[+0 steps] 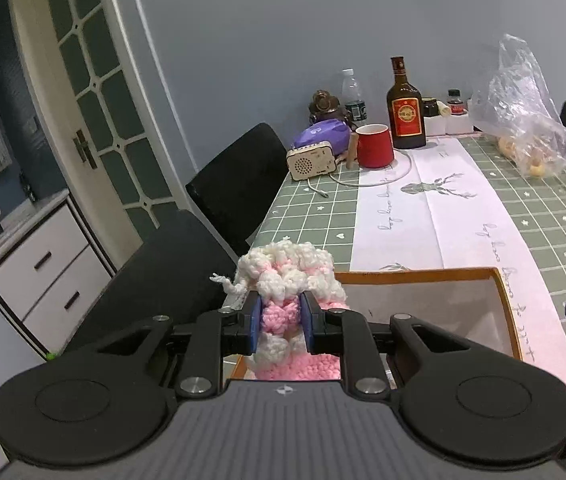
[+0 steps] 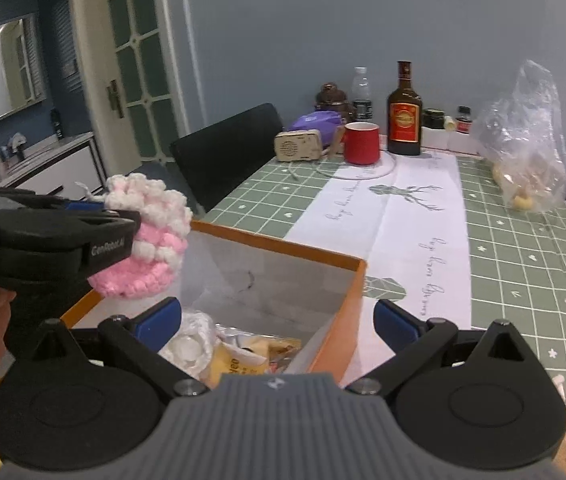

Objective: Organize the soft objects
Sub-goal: 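Open the left gripper to drop the crocheted item into the box, then grasp the brown coir sponge with the right gripper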

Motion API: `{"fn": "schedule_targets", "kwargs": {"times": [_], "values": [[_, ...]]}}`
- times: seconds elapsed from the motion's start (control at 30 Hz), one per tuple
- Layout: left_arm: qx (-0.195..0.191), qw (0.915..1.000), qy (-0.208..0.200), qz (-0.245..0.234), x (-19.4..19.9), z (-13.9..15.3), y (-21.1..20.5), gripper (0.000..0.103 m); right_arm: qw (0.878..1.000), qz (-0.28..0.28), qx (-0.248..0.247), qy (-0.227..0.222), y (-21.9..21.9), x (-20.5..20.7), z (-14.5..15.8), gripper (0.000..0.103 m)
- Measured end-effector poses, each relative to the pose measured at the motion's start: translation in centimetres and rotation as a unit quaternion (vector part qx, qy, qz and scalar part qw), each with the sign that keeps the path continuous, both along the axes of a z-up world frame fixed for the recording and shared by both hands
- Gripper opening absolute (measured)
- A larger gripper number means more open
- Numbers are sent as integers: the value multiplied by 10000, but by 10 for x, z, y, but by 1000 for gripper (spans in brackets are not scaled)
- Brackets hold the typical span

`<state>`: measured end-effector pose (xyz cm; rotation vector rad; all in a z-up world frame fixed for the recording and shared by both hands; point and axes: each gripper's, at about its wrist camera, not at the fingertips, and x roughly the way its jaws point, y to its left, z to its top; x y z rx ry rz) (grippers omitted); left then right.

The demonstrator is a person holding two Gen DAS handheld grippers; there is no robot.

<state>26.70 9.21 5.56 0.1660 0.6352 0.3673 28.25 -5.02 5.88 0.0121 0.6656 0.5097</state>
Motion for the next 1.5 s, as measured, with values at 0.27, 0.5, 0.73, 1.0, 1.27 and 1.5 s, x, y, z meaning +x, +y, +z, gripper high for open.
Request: {"fn": "schedule_targets", "kwargs": {"times": [0.27, 0.5, 0.73, 1.0, 1.27, 1.5], "values": [[56, 9988, -395, -295, -8, -1, -1, 96, 9998, -19, 185, 85, -10, 0, 2, 100], [58, 9967, -786, -198, -29, 18, -4, 96, 9997, -92, 239, -23, -18, -5, 12, 100], [196, 9844, -1715, -335, -94, 50, -18, 96, 9959, -325, 646, -547, -46, -35, 48, 100], [-218, 9727, -2195, -725, -147, 76, -45, 94, 9812, -611, 1381, -1201, -100, -92, 83, 100], [-1014, 9637, -1737, -1758, -152, 68, -86, 94, 9777, -951, 1400, -1241, -174, -116, 49, 100], [-831, 9641, -1269, -2178, -139, 34, -134, 94, 9727, -1674, 1505, -561, -236, -84, -14, 100]]}}
